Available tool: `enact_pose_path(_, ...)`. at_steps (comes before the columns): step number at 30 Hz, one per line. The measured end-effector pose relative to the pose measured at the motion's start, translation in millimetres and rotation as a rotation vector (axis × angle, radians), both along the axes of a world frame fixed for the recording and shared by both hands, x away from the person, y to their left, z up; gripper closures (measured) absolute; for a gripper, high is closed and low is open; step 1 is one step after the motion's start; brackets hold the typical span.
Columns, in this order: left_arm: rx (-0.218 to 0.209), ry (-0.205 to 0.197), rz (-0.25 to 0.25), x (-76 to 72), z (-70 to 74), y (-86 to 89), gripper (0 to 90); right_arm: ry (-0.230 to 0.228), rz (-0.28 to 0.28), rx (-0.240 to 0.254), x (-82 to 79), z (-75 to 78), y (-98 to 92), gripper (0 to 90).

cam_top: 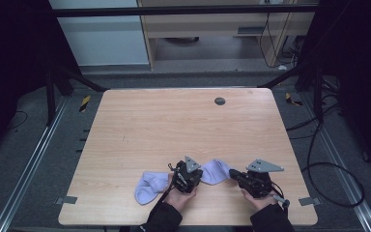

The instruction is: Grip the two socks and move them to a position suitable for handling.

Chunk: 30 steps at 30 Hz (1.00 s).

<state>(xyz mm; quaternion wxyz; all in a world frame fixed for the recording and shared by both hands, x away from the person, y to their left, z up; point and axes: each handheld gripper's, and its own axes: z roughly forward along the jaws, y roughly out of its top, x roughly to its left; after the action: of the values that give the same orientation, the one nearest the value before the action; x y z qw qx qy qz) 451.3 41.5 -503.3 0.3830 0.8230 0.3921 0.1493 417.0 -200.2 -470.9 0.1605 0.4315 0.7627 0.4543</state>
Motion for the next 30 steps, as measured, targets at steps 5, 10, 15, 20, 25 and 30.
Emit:
enact_pose_path(5, -0.005, 0.004, 0.001, 0.5, 0.0, 0.3, 87.7, -0.018, -0.089, 0.004, 11.4, 1.1, -8.3, 89.0)
enact_pose_path(10, -0.009, 0.007, 0.005, 1.7, 0.1, 1.1, 87.7, -0.008, -0.131, -0.017, 17.4, -1.0, -14.6, 88.9)
enact_pose_path(15, -0.009, 0.006, 0.007, 2.1, 0.4, 0.4, 87.7, -0.001, -0.181, -0.055, 24.3, -4.3, -22.2, 88.6)
enact_pose_path(20, -0.022, 0.013, 0.005, 3.5, 0.9, 1.6, 84.4, -0.005, -0.224, -0.123, 33.6, -10.5, -28.2, 86.6)
enact_pose_path(25, -0.058, -0.012, 0.024, 2.8, 10.9, 9.1, 69.0, -0.024, -0.259, -0.131, 34.3, -10.4, -35.6, 78.1)
enact_pose_path(30, -0.066, -0.048, 0.026, 1.4, 29.4, 22.6, 57.7, -0.056, -0.261, -0.080, 29.9, -2.0, -41.6, 68.8)
